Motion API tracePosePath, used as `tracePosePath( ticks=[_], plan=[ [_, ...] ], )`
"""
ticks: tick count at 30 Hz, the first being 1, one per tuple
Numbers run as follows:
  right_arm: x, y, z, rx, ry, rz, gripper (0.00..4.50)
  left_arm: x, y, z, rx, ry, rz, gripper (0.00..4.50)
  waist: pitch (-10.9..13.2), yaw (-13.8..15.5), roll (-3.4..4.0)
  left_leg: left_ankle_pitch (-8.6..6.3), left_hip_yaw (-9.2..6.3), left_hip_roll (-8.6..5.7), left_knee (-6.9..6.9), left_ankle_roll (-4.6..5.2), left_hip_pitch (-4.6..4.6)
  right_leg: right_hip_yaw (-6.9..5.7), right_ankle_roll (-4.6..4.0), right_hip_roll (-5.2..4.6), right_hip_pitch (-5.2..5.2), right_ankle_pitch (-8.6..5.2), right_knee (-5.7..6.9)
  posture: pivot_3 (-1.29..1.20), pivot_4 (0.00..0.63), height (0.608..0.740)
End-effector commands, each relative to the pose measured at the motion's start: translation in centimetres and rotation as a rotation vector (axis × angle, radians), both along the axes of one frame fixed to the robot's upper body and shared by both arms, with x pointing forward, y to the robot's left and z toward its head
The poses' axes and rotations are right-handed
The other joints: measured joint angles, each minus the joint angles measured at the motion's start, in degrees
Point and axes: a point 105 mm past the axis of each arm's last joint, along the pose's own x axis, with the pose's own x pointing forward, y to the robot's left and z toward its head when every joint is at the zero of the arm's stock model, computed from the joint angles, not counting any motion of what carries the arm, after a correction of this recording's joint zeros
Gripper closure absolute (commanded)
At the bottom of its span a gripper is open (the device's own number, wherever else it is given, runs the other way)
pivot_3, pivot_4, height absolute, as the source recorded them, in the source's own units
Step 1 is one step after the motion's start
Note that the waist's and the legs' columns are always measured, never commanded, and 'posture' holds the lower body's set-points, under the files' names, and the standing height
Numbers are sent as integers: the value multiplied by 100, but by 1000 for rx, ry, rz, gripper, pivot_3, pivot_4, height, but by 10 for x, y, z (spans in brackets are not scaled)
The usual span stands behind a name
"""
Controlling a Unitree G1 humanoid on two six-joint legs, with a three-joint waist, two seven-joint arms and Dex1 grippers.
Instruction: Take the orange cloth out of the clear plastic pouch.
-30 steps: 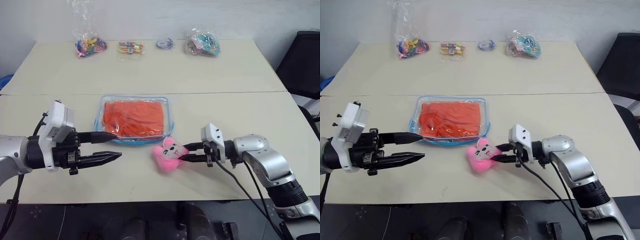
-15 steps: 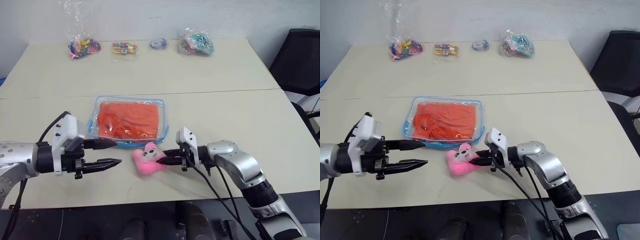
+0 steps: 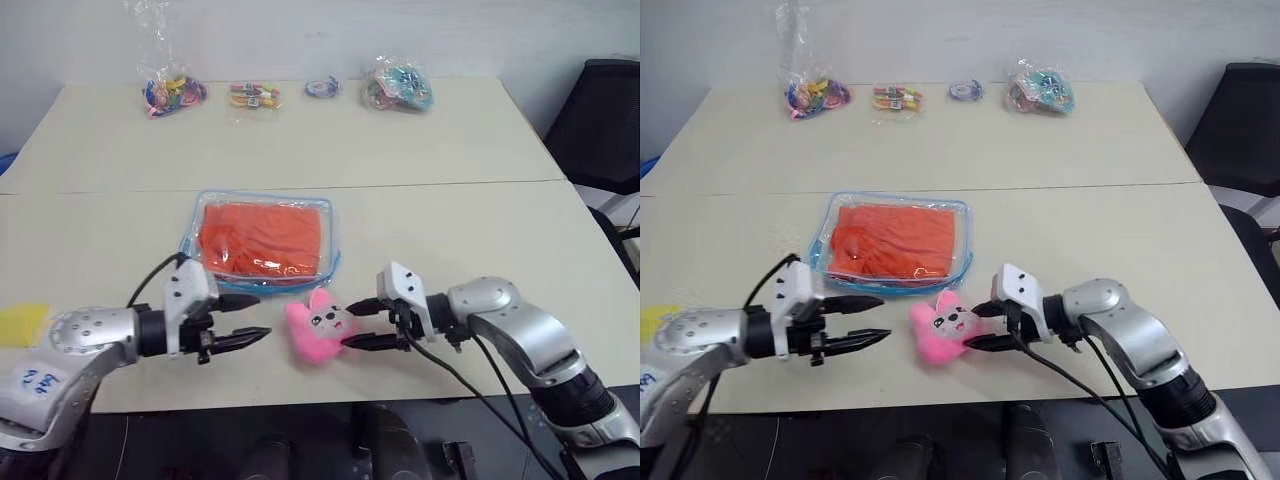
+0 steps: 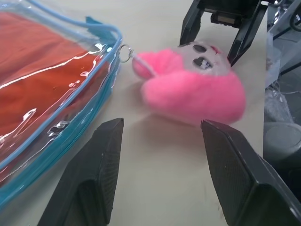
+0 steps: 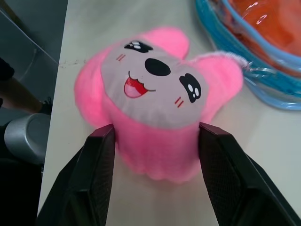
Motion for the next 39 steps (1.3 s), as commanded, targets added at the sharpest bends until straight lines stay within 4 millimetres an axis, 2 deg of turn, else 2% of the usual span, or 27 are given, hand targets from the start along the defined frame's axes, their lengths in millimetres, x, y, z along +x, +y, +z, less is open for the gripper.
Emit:
tracePosePath(
  ticks=[1, 4, 9, 25, 35, 38, 39],
  plan=[
    [-1, 0, 16, 30, -59, 2, 1865, 1, -11, 5, -9, -66, -26, 1734, -1, 1, -1, 0, 0, 0, 0, 0, 0, 0, 0, 0, 0, 0, 1, 0, 150, 740],
    [-1, -4, 16, 18, -59, 1, 1865, 1, -16, 3, -21, -59, -34, 1734, -1, 0, -1, 0, 0, 1, 1, 0, 0, 0, 0, 0, 0, 0, 0, 0, 150, 740],
    [0, -12, 28, 47, -60, -25, 1865, 0, -27, -3, -44, -26, -62, 1734, 0, 33, -1, 0, -1, 1, 2, 1, 0, 0, 0, -1, 1, 0, 0, 0, 150, 740],
    [-6, 6, 27, 99, -13, -14, 1865, 7, -51, -15, -90, 45, -103, 1734, -1, 133, -2, 1, 1, 0, 8, 2, -1, 1, -1, 0, 2, 4, 0, 0, 150, 740],
    [-4, 3, 36, 95, -45, -20, 1865, 24, -68, -26, -90, 79, -116, 1734, -2, 144, -3, 2, 2, -2, 12, 5, -2, 2, 0, 0, 4, 6, 1, 0, 150, 740],
    [-3, 2, 40, 97, -68, -23, 1816, 22, -64, -30, -52, 73, -137, 2279, -2, 139, -3, 2, 2, -1, 10, 5, -1, 1, 0, 0, 3, 7, 0, 0, 150, 740],
    [-3, 2, 42, 99, -78, -22, 1816, 21, -62, -31, -43, 69, -144, 2603, -2, 136, -3, 2, 2, 0, 11, 5, -1, 0, -1, 0, 3, 7, 0, 0, 150, 740]
  ],
)
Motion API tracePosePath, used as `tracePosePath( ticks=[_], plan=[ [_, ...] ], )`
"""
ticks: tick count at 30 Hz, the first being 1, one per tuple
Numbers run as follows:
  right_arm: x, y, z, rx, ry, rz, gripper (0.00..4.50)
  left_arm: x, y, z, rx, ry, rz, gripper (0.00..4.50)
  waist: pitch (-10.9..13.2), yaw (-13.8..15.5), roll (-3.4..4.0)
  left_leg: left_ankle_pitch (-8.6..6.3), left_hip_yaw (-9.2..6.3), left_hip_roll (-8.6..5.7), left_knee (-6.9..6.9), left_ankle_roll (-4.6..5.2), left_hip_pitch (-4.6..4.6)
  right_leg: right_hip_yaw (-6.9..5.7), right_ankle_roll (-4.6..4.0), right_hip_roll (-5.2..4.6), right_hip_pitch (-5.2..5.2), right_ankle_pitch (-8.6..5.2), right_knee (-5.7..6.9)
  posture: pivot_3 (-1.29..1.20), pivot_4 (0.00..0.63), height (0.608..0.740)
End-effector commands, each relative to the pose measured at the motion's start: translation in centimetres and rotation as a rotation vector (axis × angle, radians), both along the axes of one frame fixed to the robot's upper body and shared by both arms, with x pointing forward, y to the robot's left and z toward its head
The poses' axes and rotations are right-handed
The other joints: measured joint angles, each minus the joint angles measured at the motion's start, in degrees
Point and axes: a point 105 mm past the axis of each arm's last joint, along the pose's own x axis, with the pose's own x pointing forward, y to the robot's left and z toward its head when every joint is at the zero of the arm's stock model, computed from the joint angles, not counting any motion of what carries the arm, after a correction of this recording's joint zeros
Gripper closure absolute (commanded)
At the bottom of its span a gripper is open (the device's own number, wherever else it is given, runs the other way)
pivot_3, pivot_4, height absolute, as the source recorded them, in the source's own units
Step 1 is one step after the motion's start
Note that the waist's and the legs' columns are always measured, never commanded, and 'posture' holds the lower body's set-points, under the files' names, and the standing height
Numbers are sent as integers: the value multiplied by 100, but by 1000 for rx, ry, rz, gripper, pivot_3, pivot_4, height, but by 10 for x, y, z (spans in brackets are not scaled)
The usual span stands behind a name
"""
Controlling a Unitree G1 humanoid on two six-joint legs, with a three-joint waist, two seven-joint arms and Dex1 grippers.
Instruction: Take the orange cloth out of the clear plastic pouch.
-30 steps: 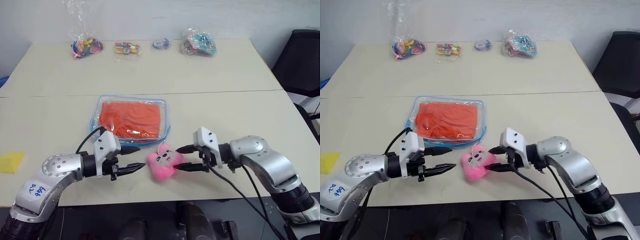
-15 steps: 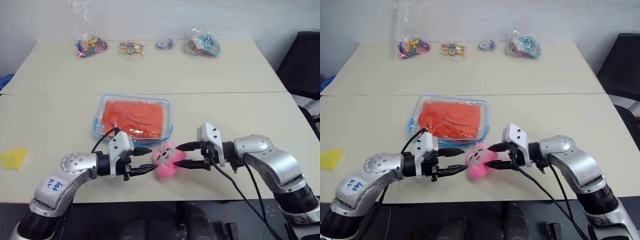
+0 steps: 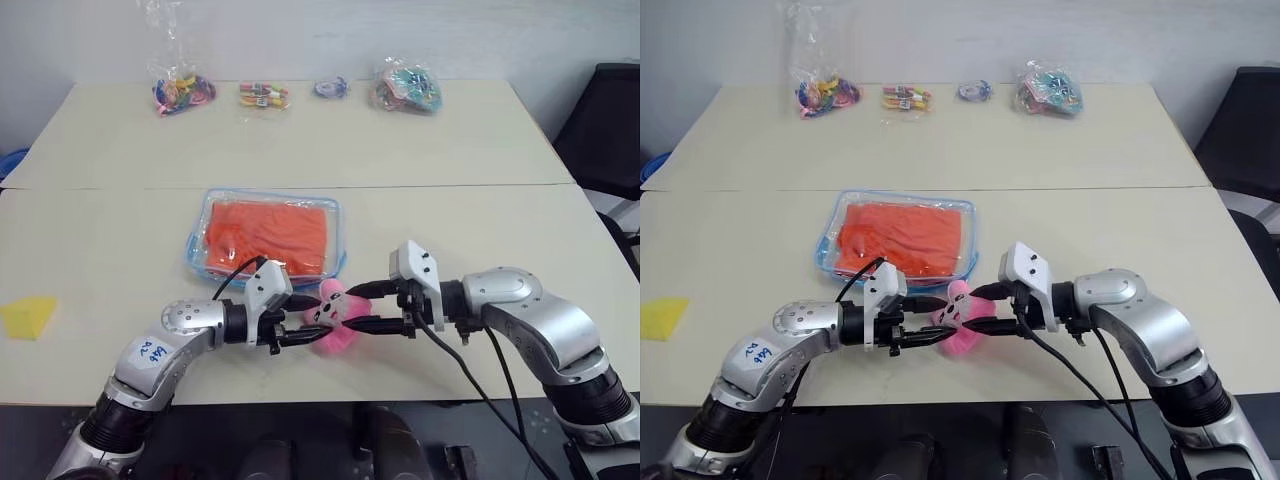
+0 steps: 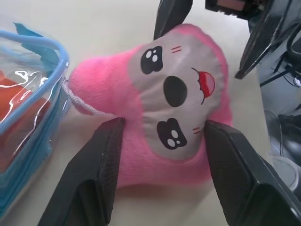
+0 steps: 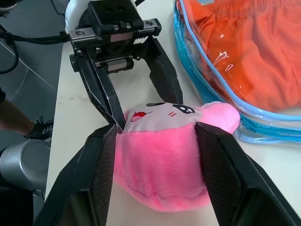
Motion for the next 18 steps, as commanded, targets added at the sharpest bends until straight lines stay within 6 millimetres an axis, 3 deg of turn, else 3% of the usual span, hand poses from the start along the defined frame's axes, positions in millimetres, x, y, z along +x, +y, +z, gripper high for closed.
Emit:
tracePosePath(
  ticks=[1, 6, 8, 13, 18],
  plan=[
    [-2, 1, 19, 26, -82, 24, 1816, -4, 6, 1, 32, -26, -30, 2949, 0, -3, 0, 0, 0, 0, 0, 0, 0, 0, 0, 0, 0, 0, 0, 0, 150, 740],
    [17, -3, 36, 56, -136, -17, 1816, -7, 28, 4, 98, -49, -35, 4482, 0, -25, 0, 0, 1, 2, 0, 0, 0, 2, -1, 0, -1, 0, 0, 0, 150, 740],
    [26, -4, 34, 31, -177, -29, 1816, -8, 35, 6, 119, -50, -42, 4482, 0, -22, 0, 0, 0, 4, 0, 0, 1, 0, -2, 1, -2, 0, 0, 0, 150, 740],
    [55, 8, 6, -113, -419, -7, 1816, -11, 52, 13, 213, -65, -66, 4482, -2, -34, -3, 0, 4, 2, -5, 0, 1, 1, -2, 1, -2, 0, -2, 0, 150, 740],
    [60, 26, -5, -131, -546, 62, 1816, -9, 53, 20, 218, -82, -63, 4482, -1, -44, -1, 0, 6, 2, -4, 0, -1, -1, -2, 2, -6, 0, -1, 0, 150, 740]
  ],
)
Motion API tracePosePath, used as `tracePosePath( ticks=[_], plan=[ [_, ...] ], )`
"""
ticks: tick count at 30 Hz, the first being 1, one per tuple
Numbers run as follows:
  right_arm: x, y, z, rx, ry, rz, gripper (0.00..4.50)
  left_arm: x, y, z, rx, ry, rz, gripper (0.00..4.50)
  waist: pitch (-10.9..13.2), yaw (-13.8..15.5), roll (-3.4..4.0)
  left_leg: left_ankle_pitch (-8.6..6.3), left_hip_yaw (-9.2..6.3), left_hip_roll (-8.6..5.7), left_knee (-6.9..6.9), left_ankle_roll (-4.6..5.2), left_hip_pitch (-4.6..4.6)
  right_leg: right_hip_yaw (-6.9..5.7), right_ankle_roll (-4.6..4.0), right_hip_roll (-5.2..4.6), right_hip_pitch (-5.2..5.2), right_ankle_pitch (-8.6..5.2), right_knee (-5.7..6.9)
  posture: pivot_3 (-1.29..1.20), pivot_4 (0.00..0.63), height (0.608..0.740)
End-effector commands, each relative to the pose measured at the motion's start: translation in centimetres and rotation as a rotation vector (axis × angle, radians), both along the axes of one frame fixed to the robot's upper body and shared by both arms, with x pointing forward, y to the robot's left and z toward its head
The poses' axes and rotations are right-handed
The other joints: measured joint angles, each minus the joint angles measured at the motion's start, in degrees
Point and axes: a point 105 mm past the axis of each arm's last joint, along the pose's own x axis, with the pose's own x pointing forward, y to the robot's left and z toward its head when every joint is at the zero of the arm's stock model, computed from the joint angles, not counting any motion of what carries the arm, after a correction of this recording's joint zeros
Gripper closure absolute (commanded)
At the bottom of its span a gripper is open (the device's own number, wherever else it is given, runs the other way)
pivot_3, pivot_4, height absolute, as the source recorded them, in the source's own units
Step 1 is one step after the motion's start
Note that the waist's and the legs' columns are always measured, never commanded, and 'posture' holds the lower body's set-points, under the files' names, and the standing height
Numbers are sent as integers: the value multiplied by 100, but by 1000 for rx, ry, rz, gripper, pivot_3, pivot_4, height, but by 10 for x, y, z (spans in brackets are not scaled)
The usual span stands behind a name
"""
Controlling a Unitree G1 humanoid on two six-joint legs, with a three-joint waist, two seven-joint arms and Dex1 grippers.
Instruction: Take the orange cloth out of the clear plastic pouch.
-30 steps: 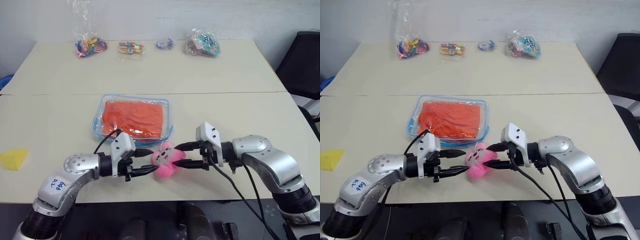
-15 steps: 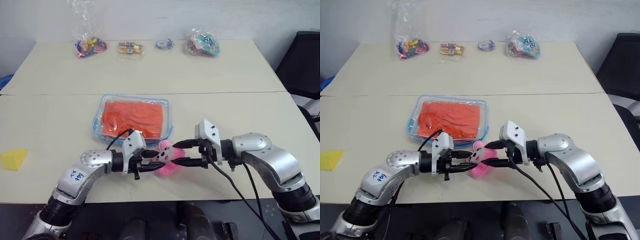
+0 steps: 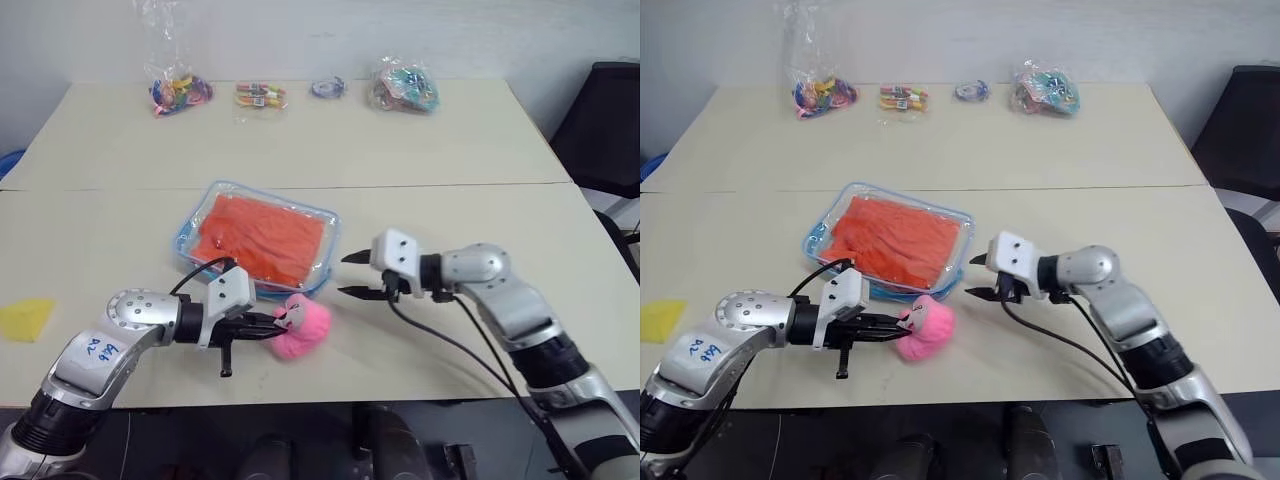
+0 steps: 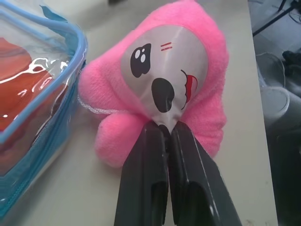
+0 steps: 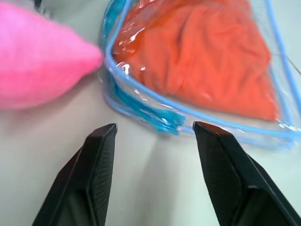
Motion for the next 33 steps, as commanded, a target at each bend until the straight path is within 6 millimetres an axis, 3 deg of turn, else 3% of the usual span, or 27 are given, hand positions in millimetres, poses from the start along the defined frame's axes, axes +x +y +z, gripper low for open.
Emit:
tracePosePath(
  ticks=[1, 10, 13, 16, 25, 33],
  plan=[
    [-1, 15, 16, 39, -121, 62, 1816, -1, 1, 10, 16, -45, -9, 4482, 0, -3, 0, 0, -1, 1, 0, 0, 0, -1, 0, 0, 0, 0, 0, 0, 150, 740],
    [-3, 34, 18, 56, -190, 118, 1816, -4, 4, 7, 15, -45, 5, 4482, 0, -33, 0, 0, -3, 3, 0, 0, 0, -2, 0, 0, 0, 0, 0, 0, 150, 740],
    [-5, 36, 15, 31, -204, 147, 2443, -4, 4, 7, 14, -47, 10, 4500, 0, -51, 1, 0, -4, 4, 0, 0, 0, -3, -1, 0, 0, -1, 0, 0, 150, 740],
    [-5, 38, 12, 20, -207, 157, 3390, -3, 3, 7, 6, -49, 13, 4500, 0, -73, 1, 0, -4, 4, 0, 0, 0, -2, -1, 0, 0, -1, 0, 0, 150, 740],
    [-3, 39, 2, -28, -252, 173, 3390, -2, 2, 8, 0, -53, 16, 4500, 0, -116, 1, 0, -6, 5, 0, 0, 0, -2, -1, 0, 0, -1, 1, 0, 150, 740],
    [-3, 49, 4, 3, -259, 173, 3390, -1, 2, 7, -4, -52, 15, 4500, 0, -118, 1, 0, -6, 6, 1, 0, -1, -2, -1, 0, 0, -1, 1, 0, 150, 740]
  ],
)
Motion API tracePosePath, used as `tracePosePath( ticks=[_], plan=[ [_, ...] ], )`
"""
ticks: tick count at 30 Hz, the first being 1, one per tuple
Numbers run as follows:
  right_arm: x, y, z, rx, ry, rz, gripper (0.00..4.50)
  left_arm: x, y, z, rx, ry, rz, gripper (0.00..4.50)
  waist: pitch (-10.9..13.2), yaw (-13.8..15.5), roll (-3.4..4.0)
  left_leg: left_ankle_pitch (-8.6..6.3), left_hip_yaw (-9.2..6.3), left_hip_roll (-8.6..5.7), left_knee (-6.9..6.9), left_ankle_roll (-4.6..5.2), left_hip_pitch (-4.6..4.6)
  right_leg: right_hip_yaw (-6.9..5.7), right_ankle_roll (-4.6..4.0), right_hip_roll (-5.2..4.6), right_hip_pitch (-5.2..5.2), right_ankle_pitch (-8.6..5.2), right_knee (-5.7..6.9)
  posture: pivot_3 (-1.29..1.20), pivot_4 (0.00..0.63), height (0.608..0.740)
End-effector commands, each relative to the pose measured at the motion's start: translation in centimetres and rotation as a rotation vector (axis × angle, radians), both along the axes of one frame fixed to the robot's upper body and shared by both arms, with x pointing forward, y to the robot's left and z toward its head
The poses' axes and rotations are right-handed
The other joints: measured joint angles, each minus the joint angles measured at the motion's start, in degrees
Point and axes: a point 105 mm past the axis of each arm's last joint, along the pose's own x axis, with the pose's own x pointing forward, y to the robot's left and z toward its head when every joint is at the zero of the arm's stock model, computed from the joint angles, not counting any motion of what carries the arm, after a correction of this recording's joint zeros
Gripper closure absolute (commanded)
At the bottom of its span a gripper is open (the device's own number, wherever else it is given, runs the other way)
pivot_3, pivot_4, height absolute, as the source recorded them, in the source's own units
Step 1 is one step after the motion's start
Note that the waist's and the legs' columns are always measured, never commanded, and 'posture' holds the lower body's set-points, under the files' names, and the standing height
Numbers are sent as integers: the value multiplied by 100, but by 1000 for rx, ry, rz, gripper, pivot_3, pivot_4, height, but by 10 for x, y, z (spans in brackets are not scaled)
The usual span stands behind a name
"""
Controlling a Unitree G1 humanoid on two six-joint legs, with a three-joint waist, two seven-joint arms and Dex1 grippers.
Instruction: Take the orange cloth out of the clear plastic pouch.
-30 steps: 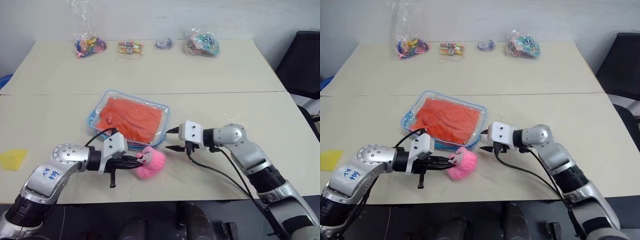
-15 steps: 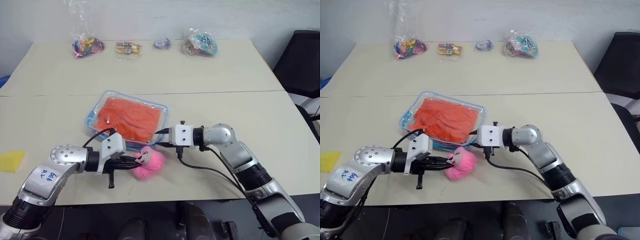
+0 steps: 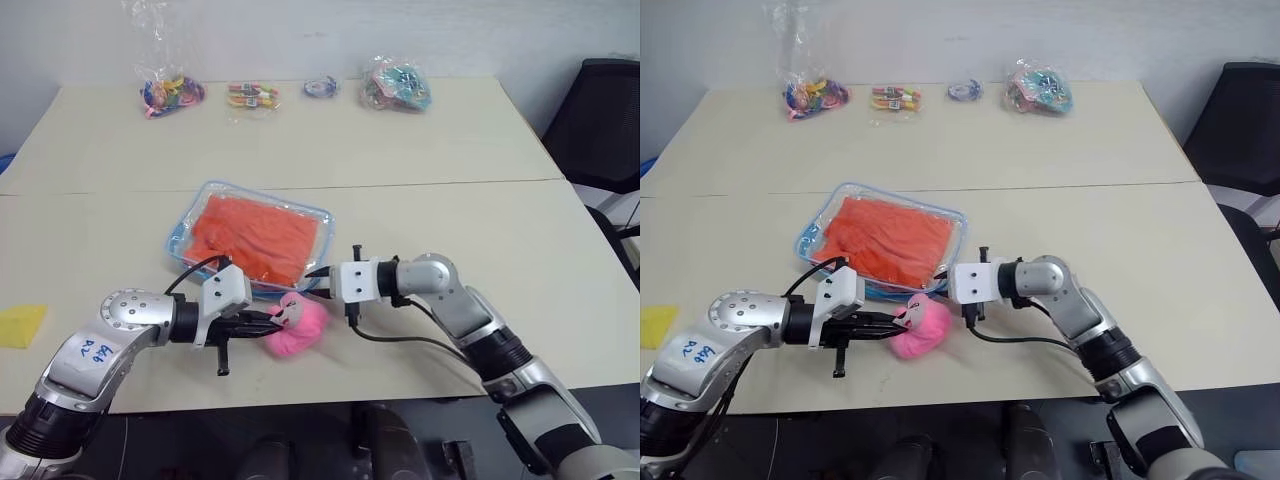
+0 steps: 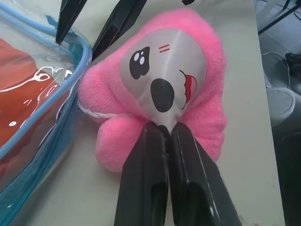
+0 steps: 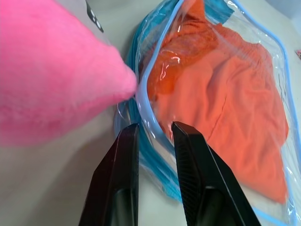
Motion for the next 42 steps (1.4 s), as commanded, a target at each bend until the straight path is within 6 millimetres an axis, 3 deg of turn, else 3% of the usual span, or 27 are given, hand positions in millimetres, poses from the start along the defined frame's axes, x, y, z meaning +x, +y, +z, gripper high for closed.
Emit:
tracePosePath(
  ticks=[1, 5, 8, 14, 20, 27, 29, 36, 42],
  plan=[
    [0, 7, 11, 33, -36, 16, 3572, -1, -2, 7, -3, -42, -13, 4500, 0, 0, 0, 0, 0, 0, 0, 0, 0, 0, 0, 0, 0, 0, 0, 0, 150, 740],
    [1, 5, 11, 38, -31, 19, 4487, 0, -2, 7, -3, -42, -12, 4500, 0, 1, 0, 0, -1, 0, 0, 0, 0, 0, 0, 0, 0, 0, 0, 0, 150, 740],
    [3, -2, 13, 22, -43, 19, 4487, -1, 1, 6, 4, -39, -4, 4500, 0, 1, 0, 0, -2, 0, 0, 0, 0, 0, 0, 0, 0, 0, 0, 0, 150, 740],
    [6, -33, 22, -47, -91, 17, 4487, -3, 29, 6, 58, -35, 70, 4500, 1, -3, 2, 0, -6, 1, -1, 0, -1, -2, -1, -1, 0, 0, -2, 0, 150, 740],
    [9, -72, 33, -94, -122, -23, 4487, -8, 80, 16, 128, -52, 199, 4500, 3, -8, 5, -1, -4, 8, -3, -2, -1, -8, -5, -1, -3, -3, -3, 0, 150, 740],
    [6, -103, 37, -145, -137, -35, 4487, -8, 167, 34, 230, -89, 447, 4500, 9, 11, 12, -2, -6, 4, -6, -2, -6, -22, -6, -5, -1, -4, -11, 0, 150, 740],
    [7, -107, 37, -149, -134, -43, 4487, -7, 173, 38, 221, -95, 468, 4500, 9, -2, 11, -2, -3, 8, -9, -2, -4, -22, -7, -2, -1, -4, -10, 0, 150, 740],
    [7, -105, 34, -139, -130, -45, 4487, -5, 167, 33, 210, -115, 463, 4500, 9, -1, 13, -2, 5, 9, -13, -2, -2, -18, -7, -4, -4, -4, -8, 0, 150, 740],
    [7, -120, 34, -171, -129, -43, 4487, 4, 190, 37, 222, -135, 549, 4500, 9, 4, 12, -2, 5, 8, -13, -2, -2, -19, -7, -4, -4, -4, -6, 0, 150, 740]
  ],
)
